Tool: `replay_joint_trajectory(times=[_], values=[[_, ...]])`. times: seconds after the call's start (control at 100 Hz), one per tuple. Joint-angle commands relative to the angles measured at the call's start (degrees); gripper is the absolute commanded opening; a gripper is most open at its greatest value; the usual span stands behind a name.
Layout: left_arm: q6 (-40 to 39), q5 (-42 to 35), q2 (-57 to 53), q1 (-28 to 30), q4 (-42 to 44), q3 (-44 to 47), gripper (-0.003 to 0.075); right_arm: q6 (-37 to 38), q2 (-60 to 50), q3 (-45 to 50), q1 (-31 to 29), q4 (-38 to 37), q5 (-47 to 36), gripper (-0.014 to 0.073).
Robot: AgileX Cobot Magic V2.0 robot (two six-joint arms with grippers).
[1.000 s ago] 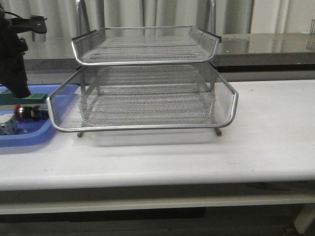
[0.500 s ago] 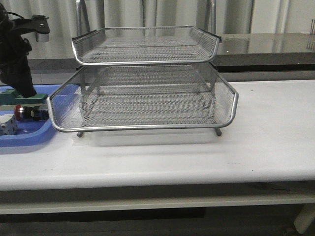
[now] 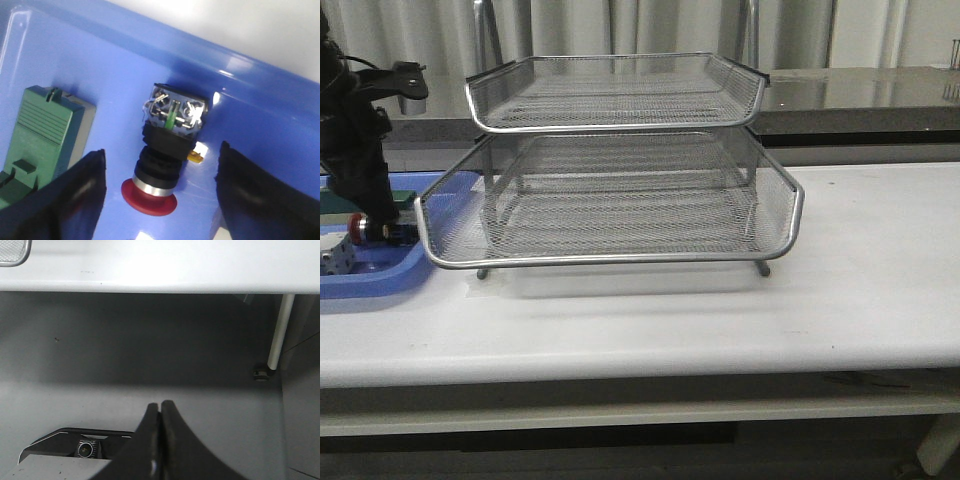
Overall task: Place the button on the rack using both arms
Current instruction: 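Lower the left gripper over the red push button in the blue tray, then close the left gripper on the red push button and lift it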
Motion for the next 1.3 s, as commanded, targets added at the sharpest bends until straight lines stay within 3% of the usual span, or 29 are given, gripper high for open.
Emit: replay_joint_trajectory(times=[0.0,1.29], values=[[-0.2,-2.4,-2.5,0.2,-1.1,-1.5,0.0458,0.0,0.2,-1.9,0.1,-0.3,-2.5,-0.0071],[-0.1,-6.3,2.4,0.2,-1.1,-1.5,0.0458,0.0,0.2,-1.9,0.1,-0.3,-2.5,-0.0071]])
